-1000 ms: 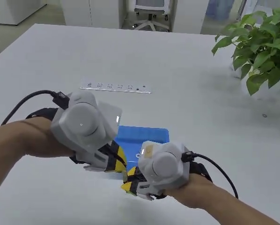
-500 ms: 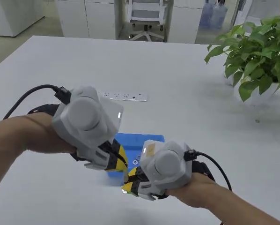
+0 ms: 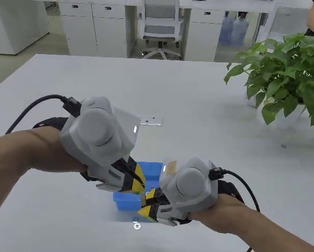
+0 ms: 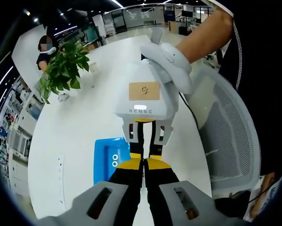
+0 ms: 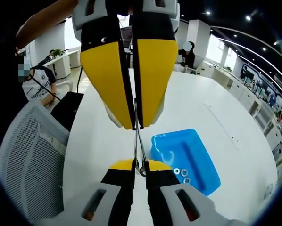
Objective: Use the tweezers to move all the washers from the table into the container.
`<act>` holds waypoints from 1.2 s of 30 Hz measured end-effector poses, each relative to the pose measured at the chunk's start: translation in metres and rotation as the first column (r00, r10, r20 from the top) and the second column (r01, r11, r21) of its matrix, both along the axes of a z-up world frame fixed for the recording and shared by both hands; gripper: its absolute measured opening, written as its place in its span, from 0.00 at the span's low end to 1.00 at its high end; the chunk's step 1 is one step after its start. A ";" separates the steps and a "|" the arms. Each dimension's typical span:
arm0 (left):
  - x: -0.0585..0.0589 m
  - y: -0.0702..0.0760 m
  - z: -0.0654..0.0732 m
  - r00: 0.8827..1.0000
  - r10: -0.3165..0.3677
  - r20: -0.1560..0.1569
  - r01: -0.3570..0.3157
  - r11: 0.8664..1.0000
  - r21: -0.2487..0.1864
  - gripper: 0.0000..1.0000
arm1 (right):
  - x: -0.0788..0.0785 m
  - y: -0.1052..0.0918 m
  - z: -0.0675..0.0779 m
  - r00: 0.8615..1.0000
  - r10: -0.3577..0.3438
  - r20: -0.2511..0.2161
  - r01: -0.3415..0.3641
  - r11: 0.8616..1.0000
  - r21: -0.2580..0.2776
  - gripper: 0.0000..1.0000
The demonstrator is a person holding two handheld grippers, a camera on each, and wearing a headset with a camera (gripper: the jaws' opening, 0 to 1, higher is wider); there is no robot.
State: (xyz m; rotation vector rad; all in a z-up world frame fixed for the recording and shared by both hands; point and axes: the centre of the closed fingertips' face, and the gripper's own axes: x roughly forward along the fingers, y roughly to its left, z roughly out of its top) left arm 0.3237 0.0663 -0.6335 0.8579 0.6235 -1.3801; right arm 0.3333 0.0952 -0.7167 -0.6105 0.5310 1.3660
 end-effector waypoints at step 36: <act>0.050 0.008 -0.001 1.000 0.001 0.019 -0.001 1.000 -0.012 0.05 | 0.053 0.008 -0.002 1.000 -0.023 0.004 0.023 1.000 0.001 0.10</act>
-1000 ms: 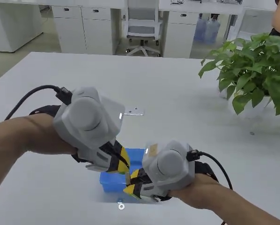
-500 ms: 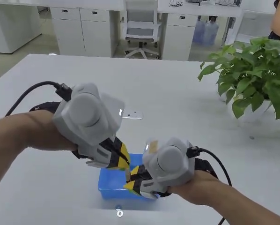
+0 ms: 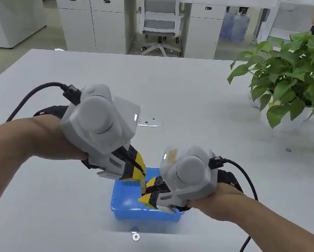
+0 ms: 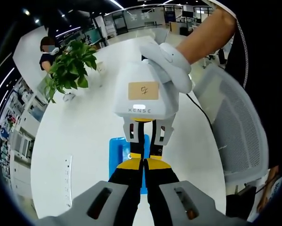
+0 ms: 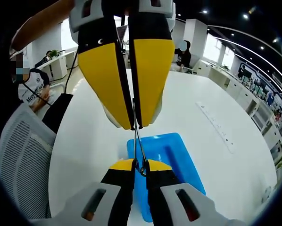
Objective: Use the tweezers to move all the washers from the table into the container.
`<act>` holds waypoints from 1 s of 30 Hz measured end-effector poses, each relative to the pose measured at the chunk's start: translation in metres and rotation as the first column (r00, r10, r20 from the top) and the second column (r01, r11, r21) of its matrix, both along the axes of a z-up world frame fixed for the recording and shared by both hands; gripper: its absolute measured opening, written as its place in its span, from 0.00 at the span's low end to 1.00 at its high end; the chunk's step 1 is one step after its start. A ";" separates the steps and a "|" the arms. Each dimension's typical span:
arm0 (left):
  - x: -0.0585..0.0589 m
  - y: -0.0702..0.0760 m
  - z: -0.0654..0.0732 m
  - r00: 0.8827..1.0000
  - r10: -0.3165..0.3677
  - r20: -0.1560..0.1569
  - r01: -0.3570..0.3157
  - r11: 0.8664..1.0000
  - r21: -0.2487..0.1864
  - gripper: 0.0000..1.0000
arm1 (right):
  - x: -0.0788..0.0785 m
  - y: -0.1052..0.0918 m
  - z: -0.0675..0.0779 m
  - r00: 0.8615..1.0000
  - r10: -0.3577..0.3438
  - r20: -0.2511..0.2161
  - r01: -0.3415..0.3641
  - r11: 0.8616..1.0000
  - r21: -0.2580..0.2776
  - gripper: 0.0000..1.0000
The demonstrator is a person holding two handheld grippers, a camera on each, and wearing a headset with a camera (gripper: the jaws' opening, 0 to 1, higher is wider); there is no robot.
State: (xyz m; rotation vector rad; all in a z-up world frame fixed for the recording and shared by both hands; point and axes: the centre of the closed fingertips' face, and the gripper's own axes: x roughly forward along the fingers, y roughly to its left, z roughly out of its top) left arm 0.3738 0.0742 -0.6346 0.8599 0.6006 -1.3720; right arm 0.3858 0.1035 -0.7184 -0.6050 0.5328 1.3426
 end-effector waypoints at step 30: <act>0.037 0.025 -0.052 0.997 0.054 -0.055 -0.053 0.998 0.015 0.05 | 0.032 0.025 -0.053 0.997 0.039 -0.071 -0.040 0.999 -0.015 0.10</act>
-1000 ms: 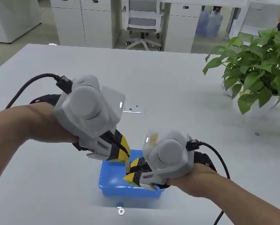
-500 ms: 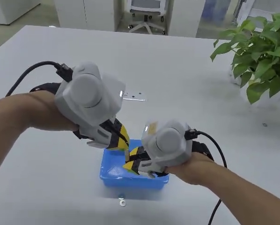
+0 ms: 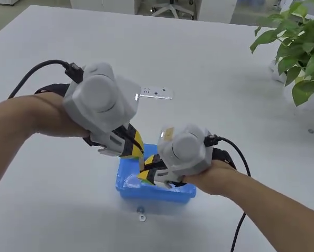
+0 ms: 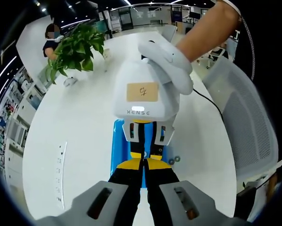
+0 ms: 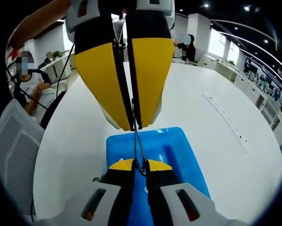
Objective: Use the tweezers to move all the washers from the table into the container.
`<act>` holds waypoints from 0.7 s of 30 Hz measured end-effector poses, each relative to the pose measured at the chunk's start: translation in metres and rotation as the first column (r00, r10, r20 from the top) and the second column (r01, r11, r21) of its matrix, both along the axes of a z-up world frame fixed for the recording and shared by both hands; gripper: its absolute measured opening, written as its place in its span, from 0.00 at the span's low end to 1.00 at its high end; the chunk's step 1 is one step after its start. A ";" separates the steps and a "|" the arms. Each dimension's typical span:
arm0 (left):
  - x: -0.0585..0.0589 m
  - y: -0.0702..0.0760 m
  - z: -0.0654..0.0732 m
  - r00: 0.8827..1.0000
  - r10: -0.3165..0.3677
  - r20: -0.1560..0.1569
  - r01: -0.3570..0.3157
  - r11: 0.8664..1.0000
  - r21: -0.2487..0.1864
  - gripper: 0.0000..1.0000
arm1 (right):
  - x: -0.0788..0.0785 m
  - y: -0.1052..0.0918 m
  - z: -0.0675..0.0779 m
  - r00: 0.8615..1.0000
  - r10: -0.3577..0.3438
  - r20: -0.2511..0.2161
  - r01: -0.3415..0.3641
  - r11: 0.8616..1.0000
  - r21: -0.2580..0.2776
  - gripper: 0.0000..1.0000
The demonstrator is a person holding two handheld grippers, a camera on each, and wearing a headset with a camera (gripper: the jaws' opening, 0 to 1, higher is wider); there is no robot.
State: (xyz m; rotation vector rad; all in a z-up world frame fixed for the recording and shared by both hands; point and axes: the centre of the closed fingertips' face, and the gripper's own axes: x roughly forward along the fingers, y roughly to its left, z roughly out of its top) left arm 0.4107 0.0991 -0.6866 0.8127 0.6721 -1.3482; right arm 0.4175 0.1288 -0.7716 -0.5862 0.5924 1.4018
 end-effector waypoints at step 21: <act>0.015 0.002 -0.019 1.000 0.013 -0.012 -0.014 1.000 -0.005 0.05 | 0.008 0.003 -0.018 0.999 0.008 -0.046 -0.009 1.000 -0.002 0.11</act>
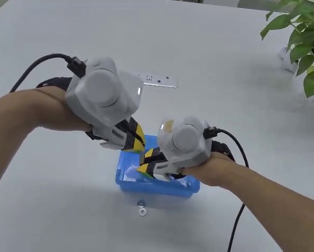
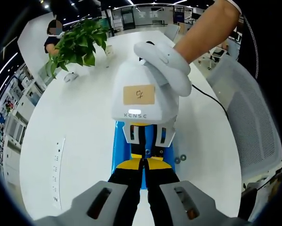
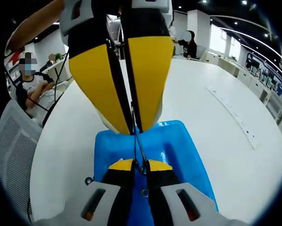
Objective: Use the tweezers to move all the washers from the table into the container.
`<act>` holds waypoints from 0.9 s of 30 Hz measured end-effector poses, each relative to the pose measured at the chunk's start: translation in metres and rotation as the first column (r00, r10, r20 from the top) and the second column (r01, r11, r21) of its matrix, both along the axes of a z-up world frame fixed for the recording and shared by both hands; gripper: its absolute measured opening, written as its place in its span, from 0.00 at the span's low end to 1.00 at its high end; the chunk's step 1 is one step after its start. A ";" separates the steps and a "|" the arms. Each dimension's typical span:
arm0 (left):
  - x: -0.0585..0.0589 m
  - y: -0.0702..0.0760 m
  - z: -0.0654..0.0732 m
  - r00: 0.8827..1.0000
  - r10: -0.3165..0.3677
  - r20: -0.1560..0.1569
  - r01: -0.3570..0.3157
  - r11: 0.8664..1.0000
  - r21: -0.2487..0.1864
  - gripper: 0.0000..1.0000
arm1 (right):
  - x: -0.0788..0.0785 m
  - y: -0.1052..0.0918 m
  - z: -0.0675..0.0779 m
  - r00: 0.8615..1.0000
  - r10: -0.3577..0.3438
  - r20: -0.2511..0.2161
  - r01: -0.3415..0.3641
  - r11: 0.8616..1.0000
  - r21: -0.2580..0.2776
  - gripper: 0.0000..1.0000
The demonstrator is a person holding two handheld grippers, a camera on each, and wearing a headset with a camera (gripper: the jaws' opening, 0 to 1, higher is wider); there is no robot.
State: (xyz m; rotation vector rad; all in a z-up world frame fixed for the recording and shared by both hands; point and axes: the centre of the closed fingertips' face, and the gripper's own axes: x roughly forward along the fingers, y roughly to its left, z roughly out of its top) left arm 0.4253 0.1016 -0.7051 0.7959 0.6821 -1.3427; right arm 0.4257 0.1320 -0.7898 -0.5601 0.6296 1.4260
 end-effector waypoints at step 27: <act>-0.018 -0.003 0.038 0.999 -0.019 0.039 0.019 1.000 0.001 0.05 | -0.011 -0.003 0.040 0.997 -0.020 0.074 0.018 0.999 0.029 0.11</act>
